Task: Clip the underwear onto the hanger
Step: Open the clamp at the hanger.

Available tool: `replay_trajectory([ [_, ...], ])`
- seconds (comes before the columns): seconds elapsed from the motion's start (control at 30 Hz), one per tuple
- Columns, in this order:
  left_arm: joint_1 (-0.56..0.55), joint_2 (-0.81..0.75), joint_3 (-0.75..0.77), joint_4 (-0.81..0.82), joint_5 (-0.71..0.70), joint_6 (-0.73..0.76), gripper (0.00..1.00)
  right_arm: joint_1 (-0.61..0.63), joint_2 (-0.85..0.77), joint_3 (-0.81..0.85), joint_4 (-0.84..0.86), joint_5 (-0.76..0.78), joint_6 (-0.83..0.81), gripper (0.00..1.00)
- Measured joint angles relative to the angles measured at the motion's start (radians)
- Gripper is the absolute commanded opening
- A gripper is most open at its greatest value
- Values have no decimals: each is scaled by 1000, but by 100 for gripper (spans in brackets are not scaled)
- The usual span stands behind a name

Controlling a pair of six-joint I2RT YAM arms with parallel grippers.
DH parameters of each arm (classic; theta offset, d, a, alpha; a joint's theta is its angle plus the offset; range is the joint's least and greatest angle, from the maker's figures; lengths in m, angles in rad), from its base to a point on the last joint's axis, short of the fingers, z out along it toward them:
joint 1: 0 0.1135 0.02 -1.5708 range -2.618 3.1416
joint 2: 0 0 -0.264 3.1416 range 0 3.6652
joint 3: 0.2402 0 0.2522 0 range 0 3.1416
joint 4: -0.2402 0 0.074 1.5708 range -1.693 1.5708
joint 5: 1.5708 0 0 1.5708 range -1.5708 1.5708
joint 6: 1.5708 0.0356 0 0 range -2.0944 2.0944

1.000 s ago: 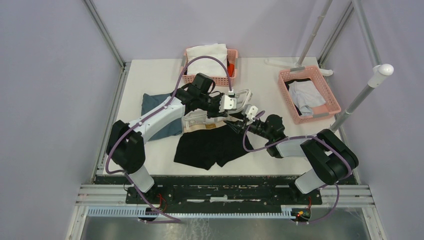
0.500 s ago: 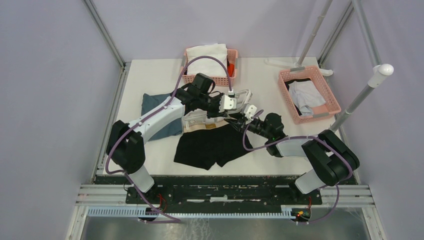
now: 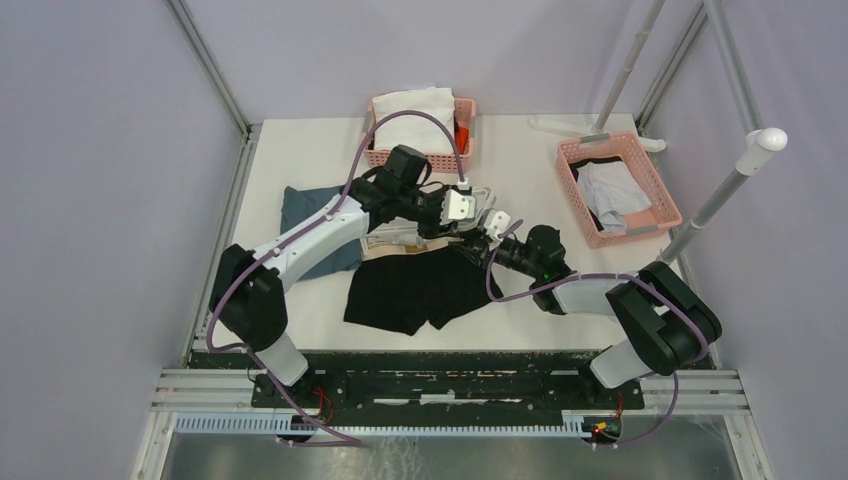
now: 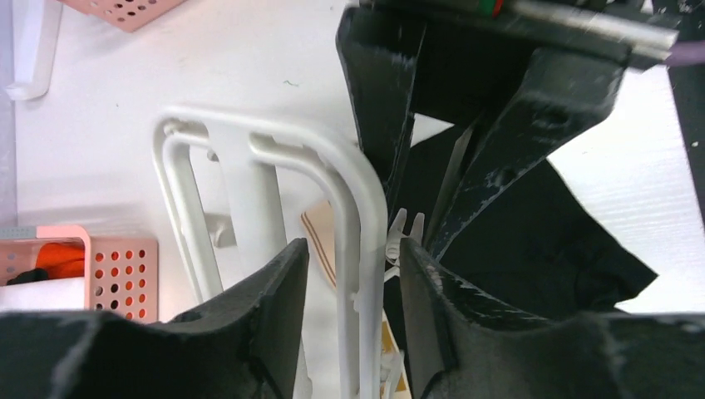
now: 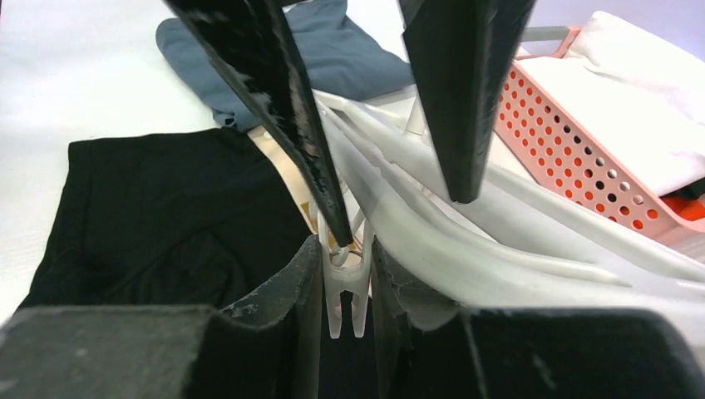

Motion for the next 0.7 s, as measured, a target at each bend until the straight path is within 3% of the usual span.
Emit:
replay_trajectory([
  [0.43,-7,-64,0,84,24,-74,58,0,2,6,-47,34,14,9],
  [0.57,-7,-130,-53,225,-46,-231,58,1,9,19,-58,53,47,9],
  [0.7,-7,-302,-270,483,-196,-520,59,1,21,37,-84,66,92,8],
])
